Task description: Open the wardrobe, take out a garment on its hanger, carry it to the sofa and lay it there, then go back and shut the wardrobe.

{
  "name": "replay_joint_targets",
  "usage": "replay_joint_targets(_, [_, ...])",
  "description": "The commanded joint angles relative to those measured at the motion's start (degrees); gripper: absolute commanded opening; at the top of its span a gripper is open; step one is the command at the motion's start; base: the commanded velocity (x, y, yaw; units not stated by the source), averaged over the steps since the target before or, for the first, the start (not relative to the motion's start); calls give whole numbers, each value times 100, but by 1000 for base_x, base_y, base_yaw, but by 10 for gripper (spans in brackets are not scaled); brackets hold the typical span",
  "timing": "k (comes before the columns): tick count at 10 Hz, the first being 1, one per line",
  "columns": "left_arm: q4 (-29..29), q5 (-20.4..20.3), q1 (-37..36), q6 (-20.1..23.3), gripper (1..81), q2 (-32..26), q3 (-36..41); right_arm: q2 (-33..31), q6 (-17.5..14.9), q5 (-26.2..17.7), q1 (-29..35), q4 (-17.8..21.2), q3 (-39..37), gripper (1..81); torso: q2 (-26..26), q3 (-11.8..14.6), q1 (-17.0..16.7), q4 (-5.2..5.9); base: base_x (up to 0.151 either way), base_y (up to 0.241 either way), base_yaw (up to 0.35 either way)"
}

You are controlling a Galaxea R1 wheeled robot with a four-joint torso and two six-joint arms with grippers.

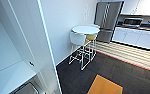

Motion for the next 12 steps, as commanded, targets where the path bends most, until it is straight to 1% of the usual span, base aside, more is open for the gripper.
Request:
replay_joint_targets(1, [54,221,-177,33,811,9,48,38,-26,-314,153,-39,33,811,0,0,1,0,0,0,300])
replay_joint_targets(4, [45,213,-150,33,811,35,22,38,-18,-314,145,-39,33,811,0,0,1,0,0,0,300])
replay_joint_targets(8, [45,213,-150,103,811,219,-294,38,-26,-314,162,-39,33,811,0,0,1,0,0,0,300])
replay_joint_targets(12, [36,213,-141,103,811,264,-295,38,-35,-314,171,-39,33,811,0,0,1,0,0,0,300])
